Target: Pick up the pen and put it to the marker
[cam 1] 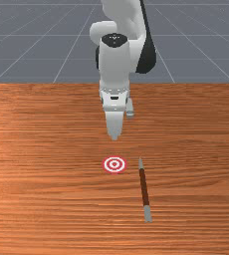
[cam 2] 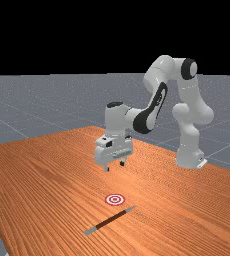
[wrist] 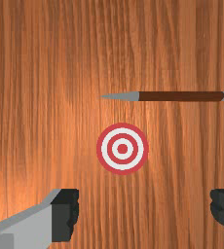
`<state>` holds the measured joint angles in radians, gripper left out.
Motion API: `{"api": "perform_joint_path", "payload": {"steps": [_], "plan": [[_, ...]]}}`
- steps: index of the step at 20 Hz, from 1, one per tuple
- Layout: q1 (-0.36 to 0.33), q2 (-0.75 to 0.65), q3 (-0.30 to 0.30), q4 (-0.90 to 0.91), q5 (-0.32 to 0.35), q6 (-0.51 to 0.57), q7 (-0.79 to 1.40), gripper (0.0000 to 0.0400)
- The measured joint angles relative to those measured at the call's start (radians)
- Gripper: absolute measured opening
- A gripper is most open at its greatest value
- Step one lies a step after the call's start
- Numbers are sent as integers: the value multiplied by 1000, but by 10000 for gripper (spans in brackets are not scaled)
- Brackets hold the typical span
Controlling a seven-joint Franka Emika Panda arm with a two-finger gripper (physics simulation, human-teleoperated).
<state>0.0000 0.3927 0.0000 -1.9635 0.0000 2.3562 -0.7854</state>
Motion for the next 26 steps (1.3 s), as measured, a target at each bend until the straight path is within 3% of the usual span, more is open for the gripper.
{"api": "perform_joint_path", "payload": {"steps": [1, 3, 6, 7, 8, 9, 11, 13, 15, 26], "plan": [[0, 0, 0, 0, 0, 0, 0, 249], [4, -1, -6, 5, 3, -12, 30, 344], [5, -2, -9, 8, 5, -17, 44, 388], [26, -39, -44, 20, -9, -128, 217, 237], [38, -74, -79, 59, -13, -222, 389, 145], [48, -93, -109, 96, -11, -293, 567, 89], [70, -89, -157, 157, 11, -400, 930, 33], [87, -61, -191, 208, 51, -481, 1220, 12], [90, -47, -202, 229, 73, -517, 1325, 5], [111, -17, -187, 257, 93, -502, 1401, 0]]}}
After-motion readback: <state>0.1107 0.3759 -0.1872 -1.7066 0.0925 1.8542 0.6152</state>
